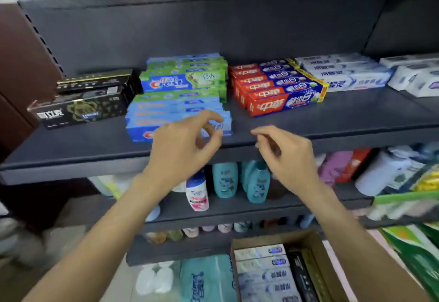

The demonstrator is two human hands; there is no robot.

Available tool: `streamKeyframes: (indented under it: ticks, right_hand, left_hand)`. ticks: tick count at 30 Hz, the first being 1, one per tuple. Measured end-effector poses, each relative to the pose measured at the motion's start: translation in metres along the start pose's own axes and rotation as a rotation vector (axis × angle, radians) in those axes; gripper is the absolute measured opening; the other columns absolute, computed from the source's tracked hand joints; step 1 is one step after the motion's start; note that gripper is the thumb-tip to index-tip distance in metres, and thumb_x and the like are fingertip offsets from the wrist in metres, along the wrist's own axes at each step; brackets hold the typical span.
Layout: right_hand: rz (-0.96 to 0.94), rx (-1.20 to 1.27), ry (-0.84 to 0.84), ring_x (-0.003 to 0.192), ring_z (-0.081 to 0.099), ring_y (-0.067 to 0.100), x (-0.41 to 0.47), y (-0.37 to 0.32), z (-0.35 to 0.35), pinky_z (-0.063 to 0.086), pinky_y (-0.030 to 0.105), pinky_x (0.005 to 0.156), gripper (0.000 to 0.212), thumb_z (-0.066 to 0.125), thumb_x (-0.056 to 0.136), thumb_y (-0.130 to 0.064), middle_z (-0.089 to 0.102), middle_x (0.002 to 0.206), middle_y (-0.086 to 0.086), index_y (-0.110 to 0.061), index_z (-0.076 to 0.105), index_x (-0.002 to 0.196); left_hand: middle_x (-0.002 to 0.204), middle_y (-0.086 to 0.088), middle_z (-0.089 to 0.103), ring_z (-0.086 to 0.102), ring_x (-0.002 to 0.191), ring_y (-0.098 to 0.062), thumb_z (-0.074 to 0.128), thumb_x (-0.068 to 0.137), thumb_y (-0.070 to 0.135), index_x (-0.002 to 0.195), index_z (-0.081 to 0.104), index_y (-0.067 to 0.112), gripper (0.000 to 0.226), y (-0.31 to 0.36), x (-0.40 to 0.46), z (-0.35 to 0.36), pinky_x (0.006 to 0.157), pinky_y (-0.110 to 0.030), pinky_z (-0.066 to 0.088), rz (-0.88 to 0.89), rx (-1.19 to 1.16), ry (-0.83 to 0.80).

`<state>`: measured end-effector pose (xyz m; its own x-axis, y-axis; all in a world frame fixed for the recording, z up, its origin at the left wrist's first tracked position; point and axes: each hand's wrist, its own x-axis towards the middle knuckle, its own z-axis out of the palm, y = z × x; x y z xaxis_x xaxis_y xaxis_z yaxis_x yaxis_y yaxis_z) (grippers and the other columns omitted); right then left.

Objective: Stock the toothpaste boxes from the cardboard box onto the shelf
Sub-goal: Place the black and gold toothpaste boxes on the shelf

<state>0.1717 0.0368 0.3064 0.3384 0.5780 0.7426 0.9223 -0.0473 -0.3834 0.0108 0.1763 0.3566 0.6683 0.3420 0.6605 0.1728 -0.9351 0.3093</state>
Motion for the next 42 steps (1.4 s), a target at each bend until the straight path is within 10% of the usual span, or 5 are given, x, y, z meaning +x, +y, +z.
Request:
streamKeyframes:
  ticks: [7, 14, 25, 33, 42]
  right_hand:
    - [0.529, -0.061, -0.457, 0.066, 0.066, 0.022, -0.194, 0.101, -0.036, 0.048, 0.033, 0.06, 0.021, 0.057, 0.084, -0.023, 0.07, 0.07, 0.001, -0.018, 0.067, 0.101]
    - [0.829, -0.14, -0.899, 0.1, 0.058, 0.032, -0.308, 0.162, -0.03, 0.038, 0.032, 0.082, 0.024, 0.055, 0.085, -0.006, 0.061, 0.104, 0.015, -0.008, 0.063, 0.108]
    - [0.948, -0.272, -1.092, 0.122, 0.043, 0.033, -0.385, 0.212, 0.074, 0.042, 0.039, 0.095, 0.06, 0.049, 0.094, -0.042, 0.037, 0.139, 0.015, -0.011, 0.031, 0.141]
    - [0.867, -0.46, -1.112, 0.124, 0.031, 0.037, -0.405, 0.221, 0.109, 0.036, 0.047, 0.099, 0.093, 0.058, 0.08, -0.059, 0.022, 0.144, 0.016, -0.007, 0.017, 0.145]
    - [1.028, -0.409, -1.03, 0.117, 0.038, 0.037, -0.42, 0.214, 0.112, 0.037, 0.045, 0.094, 0.091, 0.064, 0.08, -0.045, 0.002, 0.154, 0.017, -0.023, 0.009, 0.148]
  left_hand:
    - [0.084, 0.018, 0.068, 0.063, 0.078, 0.0, 0.048, 0.079, 0.039, 0.1, 0.063, 0.031, 0.027, 0.054, -0.12, 0.154, 0.066, -0.025, 0.051, -0.187, -0.173, -0.547]
    - [0.083, 0.001, 0.06, 0.059, 0.082, -0.016, 0.065, 0.08, -0.007, 0.091, 0.061, 0.011, 0.022, 0.044, -0.22, 0.297, 0.083, -0.031, 0.044, -0.987, -0.636, -0.666]
    - [0.15, -0.003, 0.03, 0.027, 0.137, -0.023, 0.056, 0.09, 0.032, 0.147, 0.027, 0.02, 0.065, 0.023, -0.296, 0.402, 0.109, -0.036, 0.026, -0.459, 0.121, -1.025]
    - [0.146, -0.011, 0.026, 0.026, 0.133, -0.027, 0.052, 0.09, 0.041, 0.149, 0.008, 0.011, 0.08, -0.016, -0.318, 0.437, 0.107, -0.038, 0.026, -0.317, 0.363, -1.172]
    - [0.139, -0.009, 0.041, 0.035, 0.128, -0.026, 0.055, 0.091, 0.037, 0.142, 0.032, 0.015, 0.061, 0.037, -0.311, 0.469, 0.103, -0.034, 0.031, -0.559, -0.116, -1.009]
